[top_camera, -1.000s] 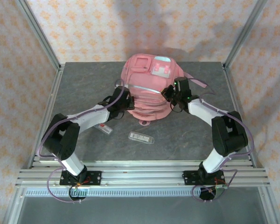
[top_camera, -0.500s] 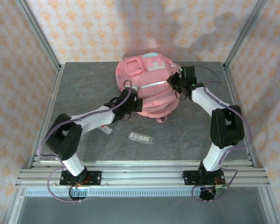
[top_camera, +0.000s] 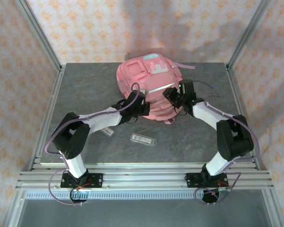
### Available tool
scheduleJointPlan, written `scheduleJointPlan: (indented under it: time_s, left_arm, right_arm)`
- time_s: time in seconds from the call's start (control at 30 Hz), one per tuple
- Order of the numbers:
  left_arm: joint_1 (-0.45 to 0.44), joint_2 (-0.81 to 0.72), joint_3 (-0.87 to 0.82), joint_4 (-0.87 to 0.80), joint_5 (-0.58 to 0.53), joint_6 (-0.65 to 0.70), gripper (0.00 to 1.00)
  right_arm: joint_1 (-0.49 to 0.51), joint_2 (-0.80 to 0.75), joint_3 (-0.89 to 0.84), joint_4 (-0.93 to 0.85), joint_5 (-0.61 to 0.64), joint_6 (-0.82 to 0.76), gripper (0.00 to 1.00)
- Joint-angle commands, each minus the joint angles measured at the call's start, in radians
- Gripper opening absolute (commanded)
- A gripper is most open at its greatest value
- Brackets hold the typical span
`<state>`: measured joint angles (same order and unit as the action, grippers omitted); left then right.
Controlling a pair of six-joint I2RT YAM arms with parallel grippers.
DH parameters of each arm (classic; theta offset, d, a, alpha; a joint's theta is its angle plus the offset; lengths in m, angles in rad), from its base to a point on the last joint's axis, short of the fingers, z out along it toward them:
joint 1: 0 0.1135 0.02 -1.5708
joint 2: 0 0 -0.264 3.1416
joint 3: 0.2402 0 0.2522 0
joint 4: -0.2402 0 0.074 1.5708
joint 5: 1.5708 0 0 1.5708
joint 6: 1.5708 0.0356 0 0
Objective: Pack the student bag
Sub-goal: Unzip the student bag at the top-center of the table, then open the student bag at the top-center of the table.
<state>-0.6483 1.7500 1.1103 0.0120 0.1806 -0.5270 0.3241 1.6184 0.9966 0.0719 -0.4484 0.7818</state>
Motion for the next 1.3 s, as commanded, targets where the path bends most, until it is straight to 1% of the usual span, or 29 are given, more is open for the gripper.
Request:
scheduleJointPlan:
  time_s: [0.0,0.07,0.1,0.23,0.3,0.4,0.47,0.6,0.63,0.7,0.77,0.83,0.9,1.0,1.03,1.07,1.13,1.27]
  left_arm:
    - [-0.016,0.002,0.011,0.014,0.027,-0.018,0.00]
    - [-0.017,-0.004,0.004,0.013,0.016,-0.018,0.00]
    - [-0.017,-0.008,-0.002,0.013,0.005,-0.017,0.00]
    - [-0.015,-0.024,-0.013,-0.019,-0.055,-0.004,0.00]
    - [-0.009,-0.034,-0.017,-0.040,-0.090,-0.001,0.00]
    - [0.023,-0.054,-0.033,-0.076,-0.132,0.000,0.00]
    - [0.058,-0.075,-0.057,-0.091,-0.159,0.005,0.00]
    - [0.159,-0.120,-0.110,-0.117,-0.202,0.014,0.00]
    - [0.185,-0.128,-0.119,-0.122,-0.204,0.013,0.04]
    - [0.232,-0.147,-0.132,-0.136,-0.230,0.013,0.16]
    - [0.245,-0.160,-0.126,-0.157,-0.258,0.025,0.28]
    - [0.240,-0.175,-0.114,-0.167,-0.244,0.040,0.40]
    - [0.213,-0.196,-0.108,-0.157,-0.238,0.063,0.50]
    - [0.140,-0.207,-0.070,-0.164,-0.285,0.121,0.61]
    - [0.116,-0.203,-0.050,-0.172,-0.299,0.142,0.62]
    - [0.092,-0.193,-0.027,-0.177,-0.304,0.167,0.64]
    - [0.054,-0.167,0.023,-0.192,-0.308,0.215,0.67]
    - [-0.008,-0.079,0.137,-0.225,-0.335,0.298,0.70]
  right_arm:
    - [0.009,0.010,0.025,0.058,-0.010,0.024,0.34]
    - [0.011,0.032,0.042,0.060,0.005,0.032,0.30]
    - [0.010,0.044,0.051,0.060,0.013,0.036,0.26]
    - [0.010,0.084,0.083,0.057,0.027,0.043,0.00]
    - [0.007,0.087,0.085,0.058,0.046,0.043,0.00]
    - [-0.006,0.085,0.086,0.063,0.056,0.045,0.00]
    - [-0.015,0.078,0.083,0.062,0.067,0.043,0.00]
    - [-0.031,0.065,0.079,0.062,0.081,0.041,0.00]
    - [-0.032,0.062,0.077,0.064,0.083,0.041,0.00]
    - [-0.033,0.060,0.076,0.073,0.079,0.043,0.00]
    - [-0.034,0.062,0.079,0.083,0.063,0.045,0.00]
    - [-0.034,0.063,0.085,0.096,0.034,0.044,0.00]
    - [-0.034,0.054,0.083,0.130,-0.008,0.039,0.00]
    - [-0.032,0.027,0.080,0.188,-0.069,0.032,0.21]
    - [-0.032,0.019,0.084,0.193,-0.076,0.028,0.25]
    - [-0.030,0.010,0.088,0.200,-0.085,0.017,0.26]
    - [-0.026,-0.007,0.098,0.212,-0.094,-0.006,0.27]
    - [-0.025,-0.010,0.114,0.245,-0.143,-0.028,0.29]
